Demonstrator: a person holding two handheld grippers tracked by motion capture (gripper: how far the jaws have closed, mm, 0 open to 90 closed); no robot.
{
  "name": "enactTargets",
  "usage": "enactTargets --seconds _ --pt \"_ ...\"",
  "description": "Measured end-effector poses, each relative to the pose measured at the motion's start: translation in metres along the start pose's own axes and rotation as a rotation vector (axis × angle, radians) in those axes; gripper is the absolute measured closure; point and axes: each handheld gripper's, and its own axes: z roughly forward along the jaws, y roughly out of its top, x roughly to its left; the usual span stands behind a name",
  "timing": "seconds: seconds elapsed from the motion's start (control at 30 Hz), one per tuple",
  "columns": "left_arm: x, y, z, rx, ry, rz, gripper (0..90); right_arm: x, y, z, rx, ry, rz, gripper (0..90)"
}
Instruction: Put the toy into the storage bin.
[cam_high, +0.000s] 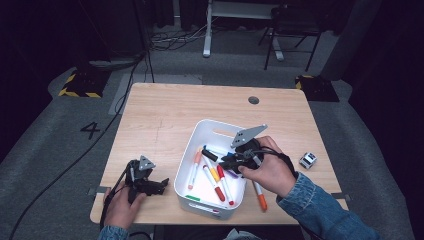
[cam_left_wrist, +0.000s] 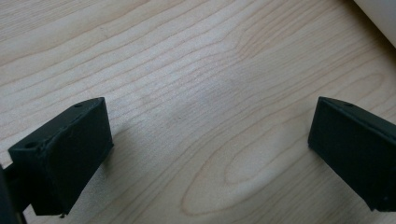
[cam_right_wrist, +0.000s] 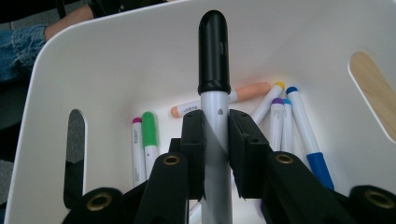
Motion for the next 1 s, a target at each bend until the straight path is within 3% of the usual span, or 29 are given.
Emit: enactTargets --seconds 0.63,0.8,0.9,0.93,1.0 --pt "0.000 0.000 0.000 -0.005 0.005 -0.001 0.0 0.021 -0.011 0.028 0.114 0.035 -0.047 76.9" --pt "0.000 0.000 0.000 -0.005 0.006 -0.001 0.0 0.026 -0.011 0.034 0.139 0.042 -0.081 76.9" --pt "0.000 0.000 0.000 -0.005 0.006 -0.001 0.0 0.030 -0.011 0.036 0.170 0.045 -0.066 76.9" --pt "0.000 0.000 0.000 -0.004 0.006 -0.001 0.0 0.028 -0.010 0.039 0.154 0.047 -0.104 76.9" --pt "0.000 0.000 0.000 -0.005 0.006 -0.001 0.0 0.029 -0.010 0.041 0.158 0.051 -0.117 76.8"
